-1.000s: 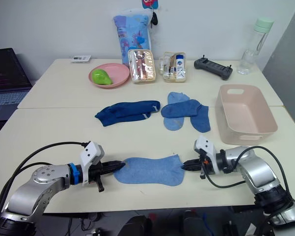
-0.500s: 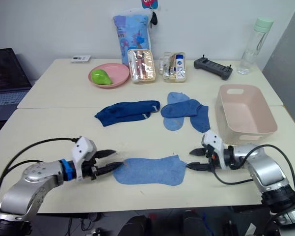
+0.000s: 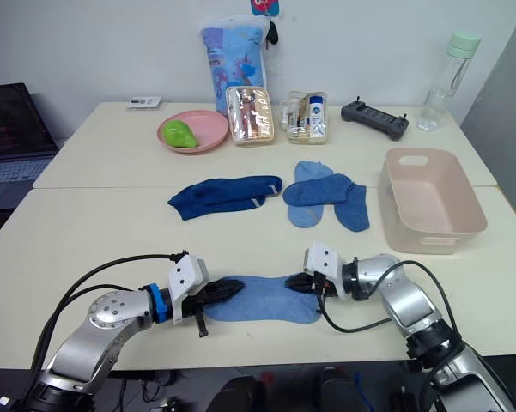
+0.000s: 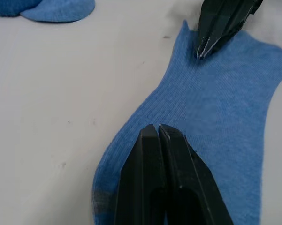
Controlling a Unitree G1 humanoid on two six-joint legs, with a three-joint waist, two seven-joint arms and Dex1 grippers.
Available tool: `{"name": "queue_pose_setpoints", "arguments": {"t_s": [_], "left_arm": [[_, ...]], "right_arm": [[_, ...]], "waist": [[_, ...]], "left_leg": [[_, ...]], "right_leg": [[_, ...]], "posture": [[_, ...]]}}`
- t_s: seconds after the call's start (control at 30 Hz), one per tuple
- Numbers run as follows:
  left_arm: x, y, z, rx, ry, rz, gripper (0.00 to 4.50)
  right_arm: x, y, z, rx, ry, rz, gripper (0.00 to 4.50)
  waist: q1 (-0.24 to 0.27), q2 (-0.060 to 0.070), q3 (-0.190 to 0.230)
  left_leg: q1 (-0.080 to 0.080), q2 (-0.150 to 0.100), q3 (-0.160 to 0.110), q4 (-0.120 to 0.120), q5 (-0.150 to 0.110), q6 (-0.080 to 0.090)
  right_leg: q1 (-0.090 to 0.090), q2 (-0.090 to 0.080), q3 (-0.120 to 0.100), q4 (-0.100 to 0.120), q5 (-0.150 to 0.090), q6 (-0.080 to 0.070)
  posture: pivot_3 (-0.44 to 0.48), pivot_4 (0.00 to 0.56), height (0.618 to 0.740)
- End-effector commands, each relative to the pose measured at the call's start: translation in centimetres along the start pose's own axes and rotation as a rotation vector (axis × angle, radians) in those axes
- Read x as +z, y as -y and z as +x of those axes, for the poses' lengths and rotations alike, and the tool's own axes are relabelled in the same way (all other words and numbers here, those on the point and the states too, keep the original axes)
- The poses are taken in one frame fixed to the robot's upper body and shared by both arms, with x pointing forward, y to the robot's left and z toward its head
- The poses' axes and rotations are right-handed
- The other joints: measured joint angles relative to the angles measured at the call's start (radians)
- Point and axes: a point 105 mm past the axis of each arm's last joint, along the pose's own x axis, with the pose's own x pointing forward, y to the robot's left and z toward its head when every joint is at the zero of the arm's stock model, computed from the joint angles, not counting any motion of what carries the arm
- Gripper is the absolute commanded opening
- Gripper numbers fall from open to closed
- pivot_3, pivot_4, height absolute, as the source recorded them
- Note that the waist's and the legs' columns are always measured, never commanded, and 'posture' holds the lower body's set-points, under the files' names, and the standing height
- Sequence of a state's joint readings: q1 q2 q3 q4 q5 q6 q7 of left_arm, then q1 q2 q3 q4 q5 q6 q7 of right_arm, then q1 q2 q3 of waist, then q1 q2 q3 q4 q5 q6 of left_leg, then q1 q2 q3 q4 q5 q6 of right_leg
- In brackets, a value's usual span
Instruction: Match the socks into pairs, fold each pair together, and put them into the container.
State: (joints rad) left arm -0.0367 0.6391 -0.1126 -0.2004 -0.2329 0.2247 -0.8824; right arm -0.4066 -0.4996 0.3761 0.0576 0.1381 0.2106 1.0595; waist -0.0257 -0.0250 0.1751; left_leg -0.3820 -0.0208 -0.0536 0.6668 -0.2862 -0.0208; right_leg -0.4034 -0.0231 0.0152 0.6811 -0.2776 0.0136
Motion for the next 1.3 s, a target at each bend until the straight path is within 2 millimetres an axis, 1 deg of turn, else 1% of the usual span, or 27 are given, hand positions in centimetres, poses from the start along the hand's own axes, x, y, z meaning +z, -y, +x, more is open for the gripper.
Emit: {"name": "queue_pose_setpoints", "arguments": {"t_s": [0.03,0.1,0.13,0.23,0.33,0.4,0.5,0.57,0.63,0.67,0.7,0.73,0.77,0.8,0.83,0.9,1.0,1.03,1.17,1.2,1.3], "left_arm": [[-0.8,-0.2,-0.3,0.016,-0.024,0.019,0.00],[-1.5,-0.1,-1.1,0.017,-0.045,0.004,0.00],[-1.7,-0.1,-1.3,0.017,-0.049,0.002,0.00],[-2.6,-0.1,-2.5,0.025,-0.074,-0.004,0.00],[-2.4,-0.2,-3.0,0.028,-0.060,-0.015,0.00],[-1.6,-0.3,-3.1,0.032,-0.026,-0.023,0.00],[-0.6,-0.6,-3.3,0.048,0.012,-0.023,0.00],[0.4,-1.1,-3.8,0.078,0.053,-0.033,0.00],[2.1,-2.0,-5.1,0.145,0.128,-0.064,0.00],[2.5,-2.2,-5.4,0.161,0.145,-0.074,0.00],[2.8,-2.2,-5.6,0.169,0.153,-0.081,0.00],[2.9,-2.7,-6.0,0.211,0.159,-0.084,0.17],[2.6,-4.2,-7.2,0.306,0.160,-0.099,0.37],[2.0,-5.4,-8.3,0.393,0.153,-0.104,0.64],[1.6,-6.1,-9.0,0.449,0.148,-0.108,0.91],[0.7,-6.3,-9.5,0.488,0.127,-0.114,1.55],[0.0,-6.1,-9.6,0.497,0.112,-0.118,2.58],[-0.1,-6.1,-9.7,0.499,0.110,-0.120,2.91],[-0.2,-6.0,-9.8,0.505,0.115,-0.129,4.27],[-0.3,-5.9,-9.9,0.504,0.112,-0.128,4.48],[-0.4,-5.5,-9.9,0.494,0.105,-0.125,4.48]], "right_arm": [[-1.2,0.3,-0.9,-0.029,-0.023,-0.031,0.03],[-1.9,0.4,-2.0,-0.039,-0.043,-0.024,0.03],[-2.0,0.4,-2.3,-0.041,-0.045,-0.023,0.03],[-2.4,0.6,-3.9,-0.059,-0.056,-0.010,0.03],[-2.2,0.8,-4.9,-0.065,-0.047,0.003,0.03],[-1.5,0.8,-5.5,-0.059,-0.021,0.013,0.03],[0.4,1.1,-6.1,-0.074,0.053,0.040,0.03],[1.5,1.5,-6.7,-0.098,0.091,0.056,0.03],[2.2,2.9,-8.0,-0.197,0.099,0.033,0.39],[2.4,3.3,-8.3,-0.224,0.098,0.026,0.61],[2.4,3.4,-8.5,-0.238,0.097,0.023,0.95],[2.3,3.5,-8.7,-0.248,0.090,0.029,1.32],[2.2,3.9,-9.2,-0.284,0.081,0.034,1.60],[1.9,4.2,-9.4,-0.314,0.071,0.038,2.05],[1.7,4.4,-9.6,-0.334,0.064,0.040,2.35],[1.3,4.6,-9.5,-0.355,0.062,0.052,3.10],[1.3,4.5,-9.0,-0.351,0.067,0.054,4.20],[1.4,4.5,-8.9,-0.350,0.068,0.052,4.50],[1.6,4.6,-8.7,-0.355,0.075,0.049,4.50],[1.7,4.7,-8.7,-0.364,0.079,0.046,4.50],[1.9,4.9,-8.8,-0.387,0.093,0.049,4.50]], "waist": [[0.000,0.000,-0.001],[0.000,0.000,-0.001],[0.000,0.000,-0.002],[0.000,0.001,-0.003],[0.000,0.001,-0.003],[0.000,0.001,-0.002],[0.000,0.001,-0.002],[-0.001,0.001,-0.001],[-0.001,0.000,-0.001],[0.000,0.000,-0.001],[0.000,0.000,-0.001],[0.000,0.000,-0.001],[0.000,0.000,-0.001],[0.001,0.000,-0.001],[0.001,0.000,-0.001],[-0.001,0.000,-0.001],[0.000,0.000,-0.001],[0.000,0.000,-0.001],[0.000,0.000,-0.001],[0.000,0.000,-0.001],[0.000,0.000,-0.001]], "left_leg": [[0.000,0.000,0.000,0.000,0.000,0.000],[0.001,0.000,0.000,0.000,0.000,0.000],[0.001,0.000,0.000,0.000,0.000,0.000],[0.002,0.000,0.000,0.000,0.000,0.000],[0.009,0.000,0.000,-0.002,0.000,0.000],[0.017,0.000,0.000,-0.004,0.000,0.001],[0.016,0.001,0.000,-0.004,0.000,0.001],[0.016,0.001,0.000,-0.004,0.000,0.001],[0.016,0.001,0.000,-0.004,0.000,0.000],[0.015,0.001,0.000,-0.004,0.000,0.000],[0.015,0.001,0.000,-0.004,0.000,0.000],[0.015,0.001,0.000,-0.004,0.000,0.000],[0.015,0.001,0.000,-0.004,0.000,0.000],[0.015,0.001,0.000,-0.004,0.000,0.000],[0.015,0.001,0.000,-0.004,0.000,0.000],[0.016,0.001,0.000,-0.004,0.000,0.000],[0.015,0.001,0.000,-0.004,0.000,0.000],[0.015,0.001,0.000,-0.004,0.000,0.000],[0.015,0.001,0.000,-0.004,0.000,0.000],[0.015,0.001,0.000,-0.004,0.000,0.000],[0.015,0.001,0.000,-0.004,-0.001,0.000]], "right_leg": [[0.000,0.000,0.000,0.000,0.000,0.000],[0.001,0.000,0.000,0.000,0.000,0.000],[0.001,0.000,0.000,0.000,0.000,0.000],[0.002,0.000,0.000,0.000,0.000,0.000],[0.011,0.000,0.000,-0.002,0.000,0.000],[0.018,0.000,0.000,-0.004,-0.001,0.000],[0.017,0.000,0.000,-0.003,-0.001,0.000],[0.016,0.000,0.000,-0.003,-0.001,0.000],[0.016,0.000,-0.001,-0.003,-0.001,0.000],[0.016,0.000,0.000,-0.003,-0.001,0.000],[0.016,0.000,0.000,-0.003,-0.001,0.000],[0.016,0.000,0.000,-0.003,-0.001,0.000],[0.016,0.000,0.000,-0.003,-0.001,0.000],[0.016,0.000,0.000,-0.003,-0.001,0.000],[0.016,0.000,0.000,-0.003,-0.001,0.000],[0.016,0.000,0.000,-0.003,-0.001,0.000],[0.016,0.000,0.000,-0.003,-0.001,0.000],[0.016,0.000,0.000,-0.003,-0.001,0.000],[0.016,0.000,0.000,-0.003,-0.001,0.000],[0.016,0.000,0.000,-0.003,-0.001,0.000],[0.016,0.000,0.000,-0.003,-0.001,0.000]], "posture": [[0.000,0.150,0.740],[0.000,0.150,0.740],[0.000,0.150,0.740],[0.000,0.150,0.740],[0.000,0.150,0.740],[0.000,0.150,0.740],[0.000,0.150,0.740],[0.000,0.150,0.740],[0.000,0.150,0.740],[0.000,0.150,0.740],[0.000,0.150,0.740],[0.000,0.150,0.740],[0.000,0.150,0.740],[0.000,0.150,0.740],[0.000,0.150,0.740],[0.000,0.150,0.740],[0.000,0.150,0.740],[0.000,0.150,0.740],[0.000,0.150,0.740],[0.000,0.150,0.740],[0.000,0.150,0.740]]}}
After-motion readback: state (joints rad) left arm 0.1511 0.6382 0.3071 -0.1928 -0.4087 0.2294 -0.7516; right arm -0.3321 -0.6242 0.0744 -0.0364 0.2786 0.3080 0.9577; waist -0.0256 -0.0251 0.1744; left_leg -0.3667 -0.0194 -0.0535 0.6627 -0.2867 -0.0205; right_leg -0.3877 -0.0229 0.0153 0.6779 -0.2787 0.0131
